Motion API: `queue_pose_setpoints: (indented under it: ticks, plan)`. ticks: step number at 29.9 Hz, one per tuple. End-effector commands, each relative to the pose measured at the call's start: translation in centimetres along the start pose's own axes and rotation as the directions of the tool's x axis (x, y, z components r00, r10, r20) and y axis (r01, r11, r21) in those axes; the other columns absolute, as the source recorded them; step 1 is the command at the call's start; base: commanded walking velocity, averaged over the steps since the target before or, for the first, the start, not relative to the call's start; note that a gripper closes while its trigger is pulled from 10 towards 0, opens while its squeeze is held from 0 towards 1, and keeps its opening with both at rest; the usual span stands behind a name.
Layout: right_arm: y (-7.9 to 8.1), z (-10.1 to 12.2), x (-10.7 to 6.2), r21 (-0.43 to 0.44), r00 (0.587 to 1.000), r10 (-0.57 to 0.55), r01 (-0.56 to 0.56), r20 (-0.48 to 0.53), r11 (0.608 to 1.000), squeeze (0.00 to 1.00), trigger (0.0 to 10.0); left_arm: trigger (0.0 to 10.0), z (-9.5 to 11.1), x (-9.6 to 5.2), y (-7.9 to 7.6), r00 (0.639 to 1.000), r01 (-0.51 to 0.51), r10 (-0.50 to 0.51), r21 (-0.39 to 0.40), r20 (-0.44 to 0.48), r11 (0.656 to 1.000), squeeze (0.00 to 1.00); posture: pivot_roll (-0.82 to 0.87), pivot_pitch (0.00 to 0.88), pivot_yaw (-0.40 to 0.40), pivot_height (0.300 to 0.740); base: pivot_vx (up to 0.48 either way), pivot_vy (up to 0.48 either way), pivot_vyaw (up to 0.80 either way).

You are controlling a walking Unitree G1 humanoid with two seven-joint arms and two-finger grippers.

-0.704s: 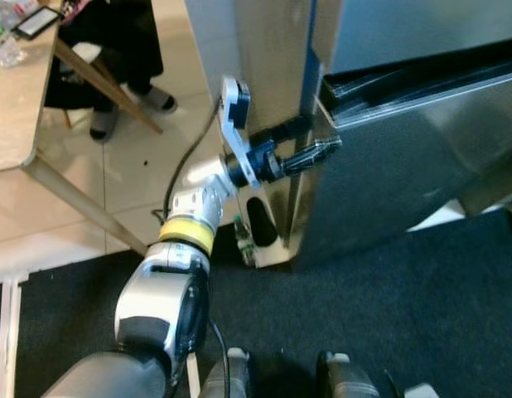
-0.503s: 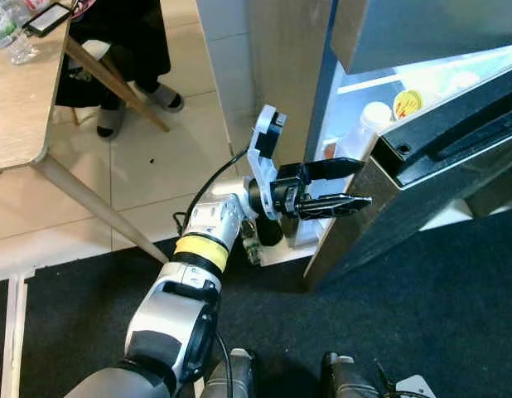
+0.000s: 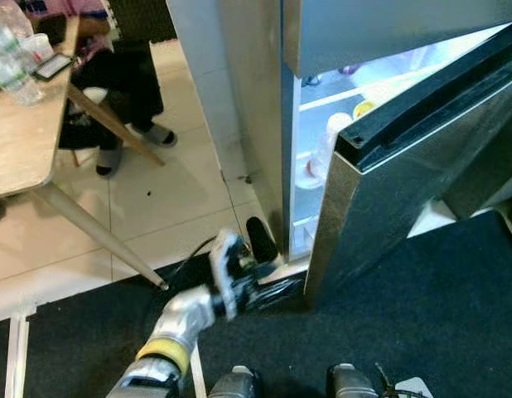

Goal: Restocking fridge

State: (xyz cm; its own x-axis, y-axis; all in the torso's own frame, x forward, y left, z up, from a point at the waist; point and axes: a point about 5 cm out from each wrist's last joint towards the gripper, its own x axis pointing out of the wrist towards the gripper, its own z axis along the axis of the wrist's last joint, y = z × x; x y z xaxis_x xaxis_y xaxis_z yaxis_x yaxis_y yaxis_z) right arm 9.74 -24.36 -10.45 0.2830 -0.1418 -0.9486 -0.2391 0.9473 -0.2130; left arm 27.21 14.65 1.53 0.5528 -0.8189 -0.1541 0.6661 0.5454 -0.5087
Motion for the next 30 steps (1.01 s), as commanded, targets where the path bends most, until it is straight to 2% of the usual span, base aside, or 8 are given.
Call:
queue_pose_setpoints:
  ticks: [1,5,10,13,14,19,25,30]
  plan:
    - [0.9,-0.9,0.0,0.017,0.999,0.026,-0.025,-0.028,1.000,0.00,10.0,10.0,-2.3,-2.3,1.0,0.988,-0.149,0.147,-0.050,-0.040,0.988,0.00,-0.10,0.181,0.095,0.740,0.000,0.000,0.00]
    - [0.9,-0.7,0.0,0.019,0.999,0.030,-0.030,-0.024,0.999,0.00,10.0,10.0,-4.1,-4.3,1.7,0.955,-0.293,0.287,-0.082,-0.077,0.953,0.00,-0.10,0.174,0.093,0.740,0.000,0.000,0.00]
    - [0.9,-0.1,0.1,0.020,0.999,0.037,-0.037,-0.010,0.999,0.00,10.0,10.0,-9.3,-9.9,2.5,0.755,-0.641,0.607,-0.084,-0.248,0.763,0.00,-0.09,0.158,0.092,0.740,0.000,0.000,0.00]
    - [0.9,0.0,0.1,0.021,0.999,0.037,-0.037,-0.008,0.999,0.00,10.0,10.0,-10.4,-10.9,2.3,0.707,-0.688,0.646,-0.073,-0.287,0.722,0.00,-0.10,0.154,0.091,0.740,0.000,0.000,0.00]
    - [0.9,0.2,0.1,0.023,0.999,0.038,-0.038,-0.005,0.999,0.00,10.0,10.0,-12.6,-12.9,1.7,0.615,-0.764,0.697,-0.063,-0.369,0.642,0.00,-0.10,0.147,0.091,0.740,0.000,0.000,0.00]
    - [1.1,0.3,0.1,0.024,0.999,0.037,-0.037,-0.011,0.999,0.00,10.0,10.0,-14.4,-14.9,1.0,0.507,-0.844,0.752,-0.066,-0.421,0.532,0.00,-0.09,0.132,0.090,0.740,0.000,0.000,0.00]
    - [1.3,0.1,0.1,0.023,0.999,0.036,-0.036,-0.024,0.999,0.00,10.0,10.0,-12.6,-14.1,2.2,0.477,-0.875,0.814,-0.095,-0.332,0.474,0.00,-0.08,0.123,0.087,0.740,0.000,0.000,0.00]
    - [1.5,-0.1,0.1,0.024,0.999,0.038,-0.037,-0.030,0.999,0.00,10.0,10.0,-8.5,-11.3,3.9,0.543,-0.829,0.826,-0.251,-0.151,0.500,0.00,-0.08,0.113,0.086,0.740,0.000,0.000,0.00]
